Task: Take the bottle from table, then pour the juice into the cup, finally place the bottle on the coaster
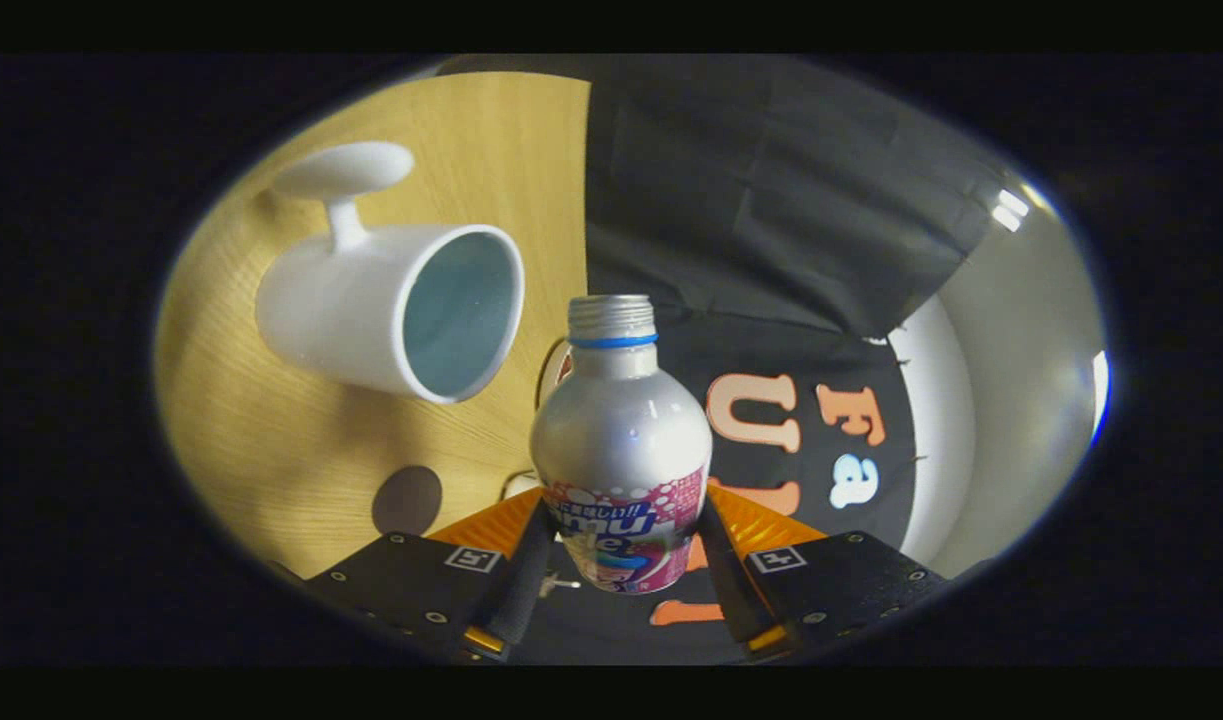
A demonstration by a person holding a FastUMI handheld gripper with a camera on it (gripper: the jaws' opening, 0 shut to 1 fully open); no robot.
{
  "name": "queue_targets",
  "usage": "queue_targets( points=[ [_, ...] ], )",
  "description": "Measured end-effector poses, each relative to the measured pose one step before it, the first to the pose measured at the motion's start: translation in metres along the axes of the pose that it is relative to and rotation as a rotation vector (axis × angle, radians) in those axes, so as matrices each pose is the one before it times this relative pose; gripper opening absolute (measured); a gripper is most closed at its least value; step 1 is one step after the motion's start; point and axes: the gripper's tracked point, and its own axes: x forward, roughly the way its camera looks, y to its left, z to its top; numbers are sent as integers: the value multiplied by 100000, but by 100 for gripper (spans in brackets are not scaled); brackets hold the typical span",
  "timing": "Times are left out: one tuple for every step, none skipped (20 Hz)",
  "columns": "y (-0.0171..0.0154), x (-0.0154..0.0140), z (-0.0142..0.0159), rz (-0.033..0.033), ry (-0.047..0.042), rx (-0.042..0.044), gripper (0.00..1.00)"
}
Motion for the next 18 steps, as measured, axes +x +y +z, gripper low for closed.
queue_targets(
  points=[
    [38,243,-635,1547,1792,8507,75],
    [72,354,-813,1540,1969,8792,75],
    [-11,497,-650,1770,1794,9057,75],
    [-50,328,-550,1553,1606,9296,75],
    [-67,301,-396,1149,1282,9217,75],
    [1,7,-417,1229,1033,8696,75],
    [-343,264,-141,946,398,8240,75],
    [-441,193,-282,3,473,6221,75],
    [-385,414,-119,559,331,5644,75],
    [-222,409,-74,620,83,5259,75],
    [-124,477,-183,739,-131,5347,75],
    [-126,371,-247,916,131,5572,75],
    [162,369,-351,1597,749,5552,75],
    [54,320,-256,1428,141,5701,75],
    [9,289,-102,1494,168,5313,75],
    [155,294,-204,1362,765,4934,75],
    [98,129,-413,1109,427,4677,75],
    [-83,177,-284,944,801,4537,75]
  ],
)
